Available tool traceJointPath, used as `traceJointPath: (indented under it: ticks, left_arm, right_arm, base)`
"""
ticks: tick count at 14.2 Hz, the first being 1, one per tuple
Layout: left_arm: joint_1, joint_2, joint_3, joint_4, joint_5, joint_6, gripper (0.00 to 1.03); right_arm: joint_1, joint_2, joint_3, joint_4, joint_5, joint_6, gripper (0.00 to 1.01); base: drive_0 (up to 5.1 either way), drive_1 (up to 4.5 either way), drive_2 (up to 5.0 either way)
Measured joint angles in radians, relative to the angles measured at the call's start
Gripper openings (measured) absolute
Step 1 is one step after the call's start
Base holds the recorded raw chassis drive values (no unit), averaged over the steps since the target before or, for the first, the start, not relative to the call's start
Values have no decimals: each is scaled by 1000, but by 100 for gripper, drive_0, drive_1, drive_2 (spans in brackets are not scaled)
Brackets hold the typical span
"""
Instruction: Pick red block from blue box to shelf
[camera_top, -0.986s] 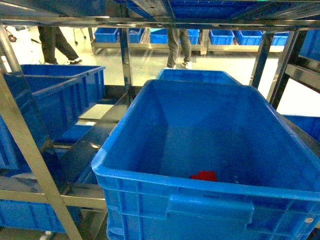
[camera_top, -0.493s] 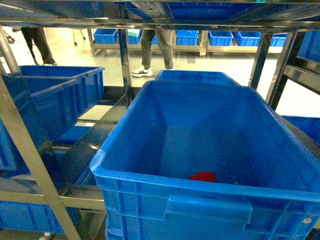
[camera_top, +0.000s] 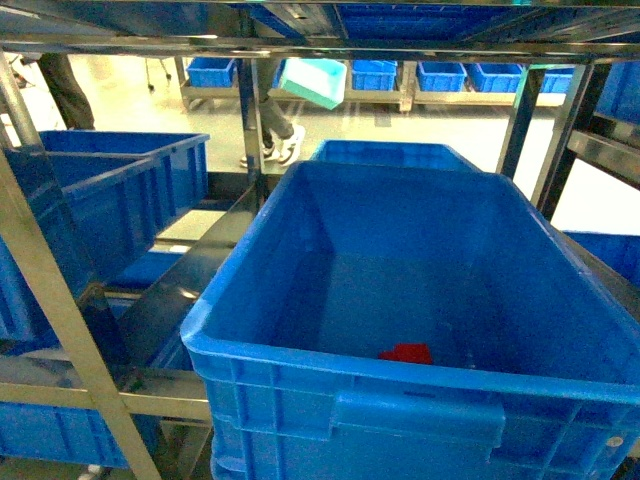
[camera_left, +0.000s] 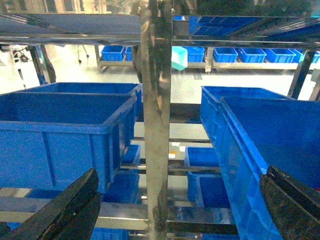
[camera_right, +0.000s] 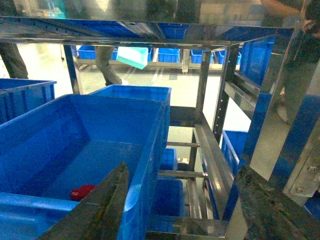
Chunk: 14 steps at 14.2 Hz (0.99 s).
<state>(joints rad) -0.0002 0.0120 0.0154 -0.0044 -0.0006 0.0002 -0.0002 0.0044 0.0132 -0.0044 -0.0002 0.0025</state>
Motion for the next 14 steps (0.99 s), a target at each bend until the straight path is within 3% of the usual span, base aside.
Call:
traceJointPath:
  ticks: [3,14]
  left_arm:
    - [0,0,0,0,0,0,98]
    - [0,0,0,0,0,0,98]
  right_arm:
    - [0,0,0,0,0,0,100]
    - [0,0,0,0,0,0,98]
  base:
    - [0,0,0]
    - [0,0,0]
